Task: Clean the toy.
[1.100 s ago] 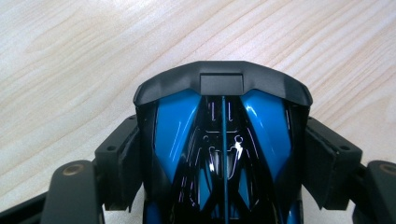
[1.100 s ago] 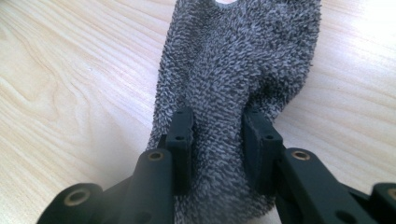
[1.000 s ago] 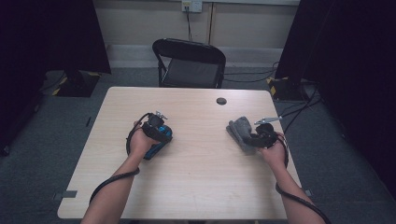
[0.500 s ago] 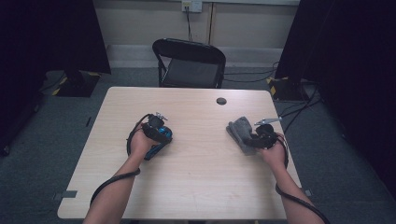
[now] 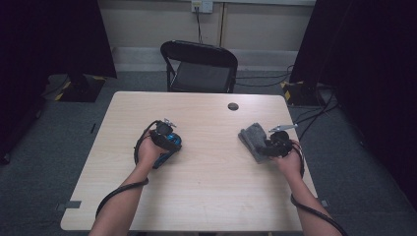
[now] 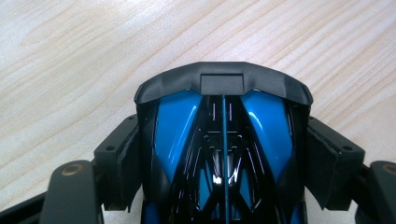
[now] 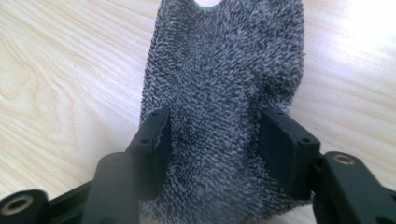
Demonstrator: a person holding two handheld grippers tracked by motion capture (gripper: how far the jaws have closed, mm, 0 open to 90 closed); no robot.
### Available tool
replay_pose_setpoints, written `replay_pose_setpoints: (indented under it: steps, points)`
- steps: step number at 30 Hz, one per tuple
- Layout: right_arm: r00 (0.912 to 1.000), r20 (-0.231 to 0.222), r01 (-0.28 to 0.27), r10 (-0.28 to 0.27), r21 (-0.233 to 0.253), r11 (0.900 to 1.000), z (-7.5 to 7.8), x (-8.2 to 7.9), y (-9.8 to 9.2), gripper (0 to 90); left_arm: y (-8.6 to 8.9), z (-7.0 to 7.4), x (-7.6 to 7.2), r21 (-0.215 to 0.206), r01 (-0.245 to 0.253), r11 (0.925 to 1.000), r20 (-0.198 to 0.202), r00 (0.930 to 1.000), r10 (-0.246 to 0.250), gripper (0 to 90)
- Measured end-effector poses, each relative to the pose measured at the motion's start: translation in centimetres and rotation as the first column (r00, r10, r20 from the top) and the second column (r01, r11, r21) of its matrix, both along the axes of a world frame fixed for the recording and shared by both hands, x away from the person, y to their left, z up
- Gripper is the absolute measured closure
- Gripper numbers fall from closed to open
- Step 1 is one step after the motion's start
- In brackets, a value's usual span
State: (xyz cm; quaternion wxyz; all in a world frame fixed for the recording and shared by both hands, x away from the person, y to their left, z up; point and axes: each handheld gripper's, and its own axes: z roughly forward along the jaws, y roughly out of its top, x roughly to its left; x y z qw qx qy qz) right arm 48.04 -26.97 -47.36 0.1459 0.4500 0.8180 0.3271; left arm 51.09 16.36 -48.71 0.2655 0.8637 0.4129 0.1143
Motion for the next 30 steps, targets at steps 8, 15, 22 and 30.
replay_pose_setpoints:
  steps: [8, 15, 22, 30]
  points:
    - [0.9999, 0.01, -0.003, 0.003, -0.01, 1.0, 0.2, 0.0, 0.1, 34.5, 0.0, 0.1, -0.2, -0.007, 0.002, 1.0, 0.014, 0.9999, -0.002, 21.0]
    - [0.9998, 0.02, 0.006, -0.007, 0.006, 1.0, 0.5, 0.1, 0.2, 26.8, 0.6, 0.7, -0.2, -0.029, -0.02, 0.9994, 0.023, 0.9995, 0.02, 16.6]
    - [0.9993, 0.032, 0.019, -0.019, 0.005, 1.0, 0.9, 0.0, 0.2, 21.9, 0.9, 0.9, -0.4, -0.033, -0.022, 0.9992, 0.03, 0.9993, 0.023, 15.6]
    - [0.9992, 0.036, 0.018, -0.019, 0.021, 1.0, 1.2, -0.1, 0.3, 16.1, 0.9, 1.7, -0.4, -0.048, -0.029, 0.9984, 0.041, 0.9987, 0.031, 14.8]
